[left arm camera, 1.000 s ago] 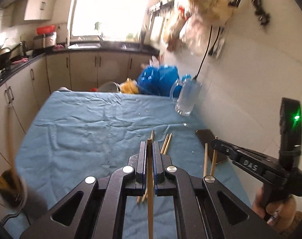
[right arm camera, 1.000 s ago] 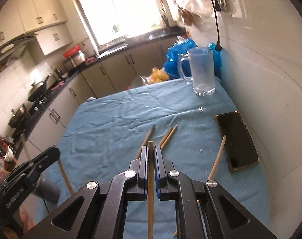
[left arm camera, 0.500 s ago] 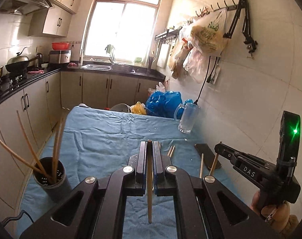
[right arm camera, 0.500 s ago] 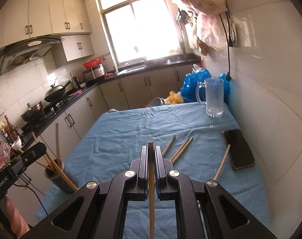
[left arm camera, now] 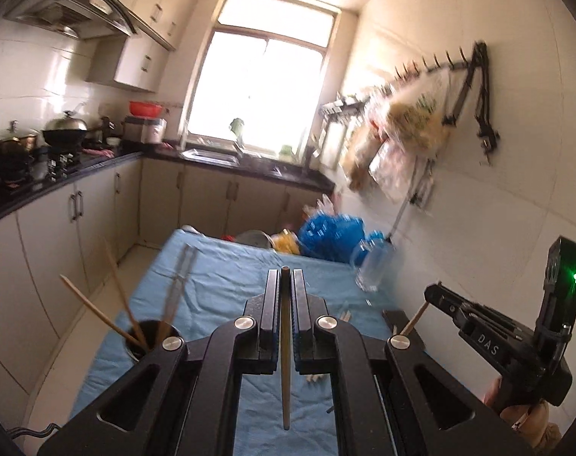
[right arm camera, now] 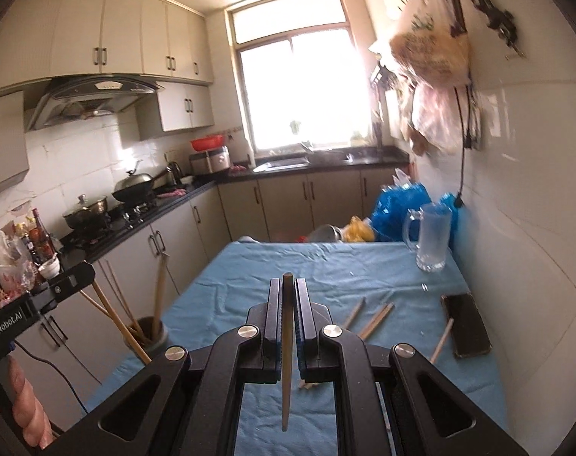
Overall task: Organize utensils
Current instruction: 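Lift both held chopsticks and carry them over the black holder, then open both tools to drop the chopsticks into the black holder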
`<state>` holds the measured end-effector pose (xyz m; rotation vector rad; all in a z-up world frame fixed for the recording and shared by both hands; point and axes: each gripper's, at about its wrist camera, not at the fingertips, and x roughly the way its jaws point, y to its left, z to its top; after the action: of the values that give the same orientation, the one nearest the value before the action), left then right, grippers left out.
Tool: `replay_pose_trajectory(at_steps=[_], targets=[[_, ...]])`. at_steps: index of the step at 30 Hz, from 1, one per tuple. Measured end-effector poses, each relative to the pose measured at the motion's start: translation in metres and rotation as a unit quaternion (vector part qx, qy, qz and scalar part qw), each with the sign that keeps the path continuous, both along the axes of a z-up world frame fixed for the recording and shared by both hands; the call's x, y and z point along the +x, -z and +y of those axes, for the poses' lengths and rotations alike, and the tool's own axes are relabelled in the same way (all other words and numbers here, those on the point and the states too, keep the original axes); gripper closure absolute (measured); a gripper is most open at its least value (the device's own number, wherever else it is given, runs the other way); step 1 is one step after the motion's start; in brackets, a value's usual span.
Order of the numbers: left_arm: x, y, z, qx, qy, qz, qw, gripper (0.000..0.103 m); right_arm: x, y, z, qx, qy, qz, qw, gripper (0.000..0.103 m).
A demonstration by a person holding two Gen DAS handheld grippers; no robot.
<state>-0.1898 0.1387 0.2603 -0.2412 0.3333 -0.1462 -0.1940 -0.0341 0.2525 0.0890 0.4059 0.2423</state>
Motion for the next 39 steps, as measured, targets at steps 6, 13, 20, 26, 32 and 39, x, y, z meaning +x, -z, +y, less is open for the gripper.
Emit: replay_pose_trajectory(at_steps=[6,13,20,26,32,39], targets=[[-0.024,-0.021,0.044,-0.01,-0.064,-0.047,0.9968,0.098,0.0,-0.021,0.03,0.008,-0.039,-0.022,0.999,0.097],[-0.034,-0.036,0.093,-0.019,-0.12,-0.078,0.9896,0.098,0.011,-0.046,0.077,0.027,-0.094,-0.046,0.994,0.097],[-0.003,-0.033,0.121,-0.01,-0.142,-0.066,0.9876,0.098,0.037,-0.055,0.13,0.036,-0.137,-0.057,0.988,0.097],[0.033,-0.021,0.132,0.0,-0.138,-0.045,0.9894,0.098,0.069,-0.047,0.165,0.042,-0.154,-0.046,0.986,0.097],[0.065,0.008,0.135,-0.006,-0.119,0.005,0.9928,0.098,0.105,-0.014,0.186,0.036,-0.158,0.008,0.987,0.097],[0.076,0.03,0.136,-0.016,-0.111,0.04,0.9929,0.098,0.129,0.023,0.184,0.034,-0.149,0.057,0.987,0.097]])
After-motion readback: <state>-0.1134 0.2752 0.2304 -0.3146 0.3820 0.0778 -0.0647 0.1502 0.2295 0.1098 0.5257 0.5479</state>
